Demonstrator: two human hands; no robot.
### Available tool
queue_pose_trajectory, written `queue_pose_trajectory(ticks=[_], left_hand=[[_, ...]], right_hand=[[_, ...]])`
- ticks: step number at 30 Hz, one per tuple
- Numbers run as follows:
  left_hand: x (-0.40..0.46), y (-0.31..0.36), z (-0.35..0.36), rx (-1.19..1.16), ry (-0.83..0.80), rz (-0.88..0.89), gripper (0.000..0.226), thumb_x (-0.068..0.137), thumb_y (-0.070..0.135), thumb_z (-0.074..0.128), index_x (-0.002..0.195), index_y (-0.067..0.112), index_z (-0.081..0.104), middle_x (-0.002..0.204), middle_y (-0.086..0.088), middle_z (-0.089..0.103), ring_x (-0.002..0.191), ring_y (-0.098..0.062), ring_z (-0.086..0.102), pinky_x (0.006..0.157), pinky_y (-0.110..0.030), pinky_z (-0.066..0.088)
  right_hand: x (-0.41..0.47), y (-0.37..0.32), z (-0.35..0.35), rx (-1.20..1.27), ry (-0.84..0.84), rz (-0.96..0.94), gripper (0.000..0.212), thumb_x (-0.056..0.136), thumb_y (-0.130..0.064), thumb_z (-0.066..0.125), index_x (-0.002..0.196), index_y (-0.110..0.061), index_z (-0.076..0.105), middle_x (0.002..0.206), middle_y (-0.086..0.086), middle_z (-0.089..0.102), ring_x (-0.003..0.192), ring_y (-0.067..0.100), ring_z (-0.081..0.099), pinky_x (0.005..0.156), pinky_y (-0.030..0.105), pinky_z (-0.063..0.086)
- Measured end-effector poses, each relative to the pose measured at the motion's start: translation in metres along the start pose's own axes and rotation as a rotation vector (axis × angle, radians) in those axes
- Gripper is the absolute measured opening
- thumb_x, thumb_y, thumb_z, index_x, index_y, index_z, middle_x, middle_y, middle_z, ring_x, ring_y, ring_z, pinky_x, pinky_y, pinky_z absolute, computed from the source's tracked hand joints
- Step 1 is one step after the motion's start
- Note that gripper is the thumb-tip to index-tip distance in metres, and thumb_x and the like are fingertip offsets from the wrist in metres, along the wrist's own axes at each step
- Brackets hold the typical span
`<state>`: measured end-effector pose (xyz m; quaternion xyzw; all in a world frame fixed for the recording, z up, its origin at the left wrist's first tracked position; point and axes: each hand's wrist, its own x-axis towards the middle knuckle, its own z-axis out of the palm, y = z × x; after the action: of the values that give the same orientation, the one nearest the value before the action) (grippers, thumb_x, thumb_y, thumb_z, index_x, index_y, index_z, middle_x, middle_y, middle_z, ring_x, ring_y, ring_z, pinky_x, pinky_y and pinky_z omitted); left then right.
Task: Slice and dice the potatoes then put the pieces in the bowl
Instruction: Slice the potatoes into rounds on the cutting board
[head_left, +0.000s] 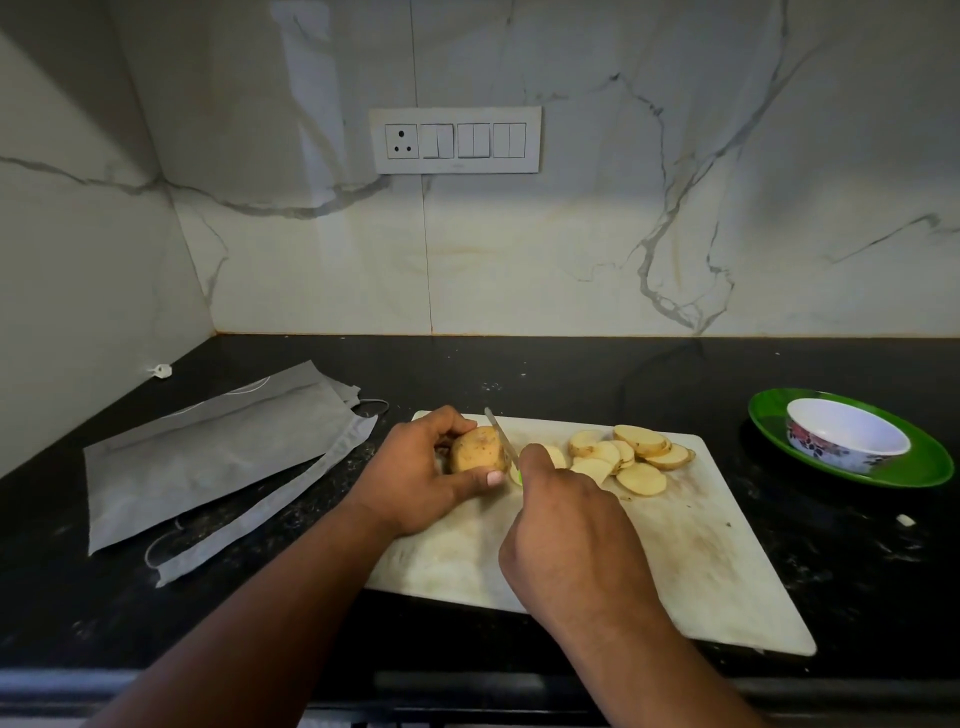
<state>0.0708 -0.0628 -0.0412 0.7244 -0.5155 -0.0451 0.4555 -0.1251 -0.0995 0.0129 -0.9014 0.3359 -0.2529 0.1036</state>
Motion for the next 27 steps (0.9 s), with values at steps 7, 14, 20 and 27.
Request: queue_pose_trajectory(ticks=[7, 14, 20, 27], left_hand=[[-0.001, 0.001, 0.0, -0.018, -0.01, 0.013, 0.05, 0.07, 0.043, 0.095, 0.109, 0.026, 0.068, 0.106, 0.015, 0.073, 0.098, 0.003, 0.068, 0.087, -0.017, 0.055], [0.0, 0.0, 0.0, -0.001, -0.011, 0.036, 0.05, 0.072, 0.04, 0.094, 0.111, 0.022, 0.069, 0.107, 0.016, 0.073, 0.1, 0.002, 0.067, 0.086, -0.014, 0.053], [-0.002, 0.004, -0.001, 0.011, -0.028, 0.019, 0.049, 0.073, 0.039, 0.094, 0.112, 0.025, 0.068, 0.107, 0.018, 0.072, 0.101, 0.005, 0.066, 0.087, -0.013, 0.053], [-0.004, 0.004, 0.0, 0.003, -0.032, -0.001, 0.049, 0.074, 0.036, 0.094, 0.113, 0.023, 0.068, 0.108, 0.017, 0.072, 0.101, 0.007, 0.065, 0.083, -0.007, 0.05]], right_hand=[[0.007, 0.0, 0.007, 0.023, -0.029, -0.012, 0.04, 0.094, -0.021, 0.052, 0.132, -0.028, 0.042, 0.092, -0.006, 0.053, 0.074, 0.012, 0.046, 0.052, 0.018, 0.03], [0.006, -0.001, 0.009, -0.015, -0.043, -0.017, 0.04, 0.092, -0.017, 0.052, 0.131, -0.026, 0.043, 0.084, -0.005, 0.045, 0.072, 0.015, 0.043, 0.052, 0.021, 0.029], [0.014, 0.0, 0.011, 0.029, -0.088, 0.004, 0.037, 0.09, -0.016, 0.054, 0.125, -0.025, 0.049, 0.084, -0.005, 0.049, 0.072, 0.014, 0.047, 0.051, 0.021, 0.031], [-0.012, 0.006, 0.0, 0.015, -0.143, -0.004, 0.047, 0.089, -0.017, 0.055, 0.133, -0.027, 0.045, 0.084, -0.009, 0.045, 0.076, 0.012, 0.047, 0.057, 0.021, 0.032]])
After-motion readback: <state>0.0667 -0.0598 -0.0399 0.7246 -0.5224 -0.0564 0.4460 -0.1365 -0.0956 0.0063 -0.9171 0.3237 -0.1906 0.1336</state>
